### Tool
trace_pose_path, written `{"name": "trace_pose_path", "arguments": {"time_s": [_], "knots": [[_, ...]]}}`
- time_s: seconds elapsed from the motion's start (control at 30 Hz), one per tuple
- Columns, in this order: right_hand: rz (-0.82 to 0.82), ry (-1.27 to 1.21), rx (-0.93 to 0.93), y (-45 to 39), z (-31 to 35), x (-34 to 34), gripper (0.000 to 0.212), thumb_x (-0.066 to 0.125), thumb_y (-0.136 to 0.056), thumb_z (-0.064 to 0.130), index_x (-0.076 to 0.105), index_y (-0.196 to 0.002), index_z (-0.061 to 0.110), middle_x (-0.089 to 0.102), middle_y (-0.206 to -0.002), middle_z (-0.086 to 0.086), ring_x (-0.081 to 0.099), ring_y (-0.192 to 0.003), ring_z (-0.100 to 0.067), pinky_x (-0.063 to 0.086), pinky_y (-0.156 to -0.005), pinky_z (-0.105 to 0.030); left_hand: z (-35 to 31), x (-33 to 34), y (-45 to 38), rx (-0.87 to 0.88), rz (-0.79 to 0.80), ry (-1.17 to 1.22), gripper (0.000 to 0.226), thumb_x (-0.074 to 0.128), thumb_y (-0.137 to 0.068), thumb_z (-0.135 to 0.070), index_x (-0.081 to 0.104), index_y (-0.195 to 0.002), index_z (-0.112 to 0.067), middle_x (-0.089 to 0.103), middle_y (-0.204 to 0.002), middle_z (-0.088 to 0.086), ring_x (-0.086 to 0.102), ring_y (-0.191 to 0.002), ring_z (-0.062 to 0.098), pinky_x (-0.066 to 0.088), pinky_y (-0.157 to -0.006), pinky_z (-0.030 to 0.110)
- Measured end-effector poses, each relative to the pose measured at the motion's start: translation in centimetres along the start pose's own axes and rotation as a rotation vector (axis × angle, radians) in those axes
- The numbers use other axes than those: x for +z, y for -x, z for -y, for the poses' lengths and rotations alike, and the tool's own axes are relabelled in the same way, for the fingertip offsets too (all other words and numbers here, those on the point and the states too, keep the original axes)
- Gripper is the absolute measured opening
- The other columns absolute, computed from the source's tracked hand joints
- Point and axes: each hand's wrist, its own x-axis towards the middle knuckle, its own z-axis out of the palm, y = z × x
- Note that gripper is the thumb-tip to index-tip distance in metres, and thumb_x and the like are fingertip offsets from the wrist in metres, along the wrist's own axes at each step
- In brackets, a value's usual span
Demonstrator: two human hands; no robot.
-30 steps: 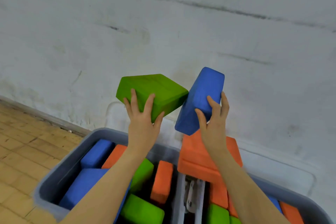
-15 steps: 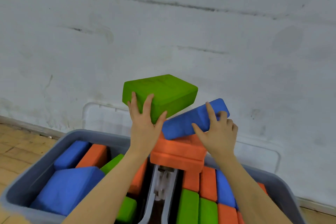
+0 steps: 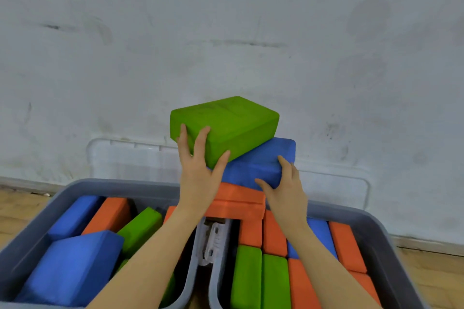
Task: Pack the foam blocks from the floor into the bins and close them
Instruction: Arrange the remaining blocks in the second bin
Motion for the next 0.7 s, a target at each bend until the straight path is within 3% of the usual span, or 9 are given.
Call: {"name": "trace_pose_path", "arguments": {"time_s": [0.07,0.13,0.37,0.5,0.6,0.67,0.7], "knots": [[-0.014,-0.049,0.009,-0.6,0.5,1.1,0.077,0.065,-0.082,0.045,0.027,-0.145,0.023,0.030,-0.152,0.000,0.032,-0.137,-0.020,0.043,-0.093,-0.044,0.2,0.2,-0.5,0.013,0.006,0.011,0.060,0.071,-0.083,-0.024,0.043,-0.135,-0.023,0.012,-0.154,0.015,0.019,-0.141,0.028,0.023,-0.111,0.021],[-0.033,-0.079,0.008,-1.4,0.9,2.3,0.078,0.066,-0.083,0.044,0.025,-0.146,0.022,0.030,-0.152,-0.001,0.032,-0.137,-0.022,0.043,-0.093,-0.045,0.6,0.3,-0.8,0.004,-0.002,0.015,0.059,0.070,-0.083,-0.020,0.043,-0.136,-0.017,0.013,-0.153,0.018,0.017,-0.142,0.024,0.016,-0.106,0.006],[0.084,-0.036,-0.004,-1.4,-1.9,6.0,0.076,0.056,-0.089,0.045,0.016,-0.149,0.022,0.023,-0.154,-0.009,0.035,-0.134,-0.029,0.047,-0.086,-0.046,2.9,1.7,-0.7,-0.073,0.008,0.047,0.060,0.071,-0.082,-0.019,0.043,-0.135,-0.016,0.013,-0.152,0.017,0.016,-0.141,0.020,0.013,-0.101,-0.001],[-0.006,-0.162,-0.081,-1.2,-2.1,4.9,0.069,0.048,-0.092,0.048,0.014,-0.150,0.029,0.010,-0.157,-0.012,0.021,-0.140,-0.030,0.035,-0.102,-0.044,3.1,2.8,-0.2,-0.102,0.033,0.074,0.060,0.069,-0.084,-0.018,0.041,-0.137,-0.017,0.011,-0.153,0.015,0.015,-0.140,0.016,0.012,-0.099,-0.003],[-0.099,-0.204,-0.223,-2.4,-0.7,3.8,0.063,0.037,-0.092,0.055,0.017,-0.148,0.035,0.009,-0.157,-0.010,0.015,-0.143,-0.025,0.022,-0.109,-0.035,3.6,3.2,0.1,-0.061,0.088,0.050,0.060,0.066,-0.086,-0.028,0.037,-0.139,-0.020,0.009,-0.155,0.013,0.014,-0.138,0.007,0.016,-0.102,0.001],[-0.117,-0.099,-0.285,-3.3,-0.3,3.5,0.058,0.035,-0.092,0.053,0.021,-0.147,0.038,0.014,-0.157,-0.009,0.019,-0.142,-0.027,0.022,-0.109,-0.036,4.2,3.0,0.8,-0.081,0.180,0.000,0.062,0.059,-0.084,-0.044,0.034,-0.139,-0.029,0.010,-0.156,0.010,0.026,-0.138,0.020,0.033,-0.108,0.025],[-0.099,-0.045,-0.302,-3.5,-0.2,3.6,0.057,0.035,-0.091,0.052,0.023,-0.146,0.039,0.016,-0.157,-0.008,0.022,-0.141,-0.029,0.024,-0.110,-0.040,4.5,2.7,1.1,-0.090,0.211,-0.057,0.063,0.056,-0.082,-0.051,0.032,-0.138,-0.034,0.012,-0.156,0.008,0.037,-0.132,0.031,0.041,-0.102,0.039]]}}
